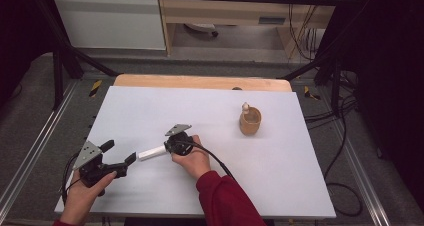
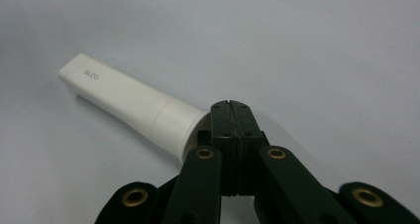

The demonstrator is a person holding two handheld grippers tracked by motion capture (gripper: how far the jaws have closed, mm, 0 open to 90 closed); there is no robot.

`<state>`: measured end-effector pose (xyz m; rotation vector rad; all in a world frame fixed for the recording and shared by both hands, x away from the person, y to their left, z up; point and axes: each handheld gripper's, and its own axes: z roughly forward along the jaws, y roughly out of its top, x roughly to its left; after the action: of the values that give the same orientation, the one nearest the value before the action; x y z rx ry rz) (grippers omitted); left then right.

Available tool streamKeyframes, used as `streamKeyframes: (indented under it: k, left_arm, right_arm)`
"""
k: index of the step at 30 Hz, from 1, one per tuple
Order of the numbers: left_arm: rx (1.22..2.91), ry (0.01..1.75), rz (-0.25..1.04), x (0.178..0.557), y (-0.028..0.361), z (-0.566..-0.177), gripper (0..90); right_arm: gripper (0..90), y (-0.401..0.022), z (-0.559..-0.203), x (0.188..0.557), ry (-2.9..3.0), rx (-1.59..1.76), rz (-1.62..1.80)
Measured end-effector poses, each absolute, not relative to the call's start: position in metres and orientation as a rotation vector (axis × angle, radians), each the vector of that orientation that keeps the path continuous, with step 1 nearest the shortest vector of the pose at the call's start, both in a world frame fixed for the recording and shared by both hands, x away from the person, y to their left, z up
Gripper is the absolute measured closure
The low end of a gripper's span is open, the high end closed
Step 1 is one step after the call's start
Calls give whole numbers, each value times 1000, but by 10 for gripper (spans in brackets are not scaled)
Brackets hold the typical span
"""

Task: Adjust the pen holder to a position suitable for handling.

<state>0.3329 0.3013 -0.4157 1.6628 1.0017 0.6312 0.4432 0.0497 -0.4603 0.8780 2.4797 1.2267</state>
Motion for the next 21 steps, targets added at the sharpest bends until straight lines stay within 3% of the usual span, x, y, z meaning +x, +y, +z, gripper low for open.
streamKeyframes:
  k: [6,9,10,11,15,21]
  left_arm:
    - [1663,1001,632,333,302,-416,49]
    - [1663,1002,633,333,302,-416,50]
    - [1665,1003,632,333,302,-416,49]
    - [1665,1003,632,333,302,-416,49]
    - [1673,1003,629,333,300,-417,50]
    - [1685,1005,634,332,300,-417,48]
  right_arm:
    - [898,37,-449,443,2429,901,1249]
    - [843,26,-444,438,2408,910,1251]
    - [761,16,-441,433,2384,932,1256]
    - [761,16,-441,433,2384,932,1256]
    - [517,-11,-437,419,2334,1007,1254]
    - [258,-58,-428,399,2233,1064,1250]
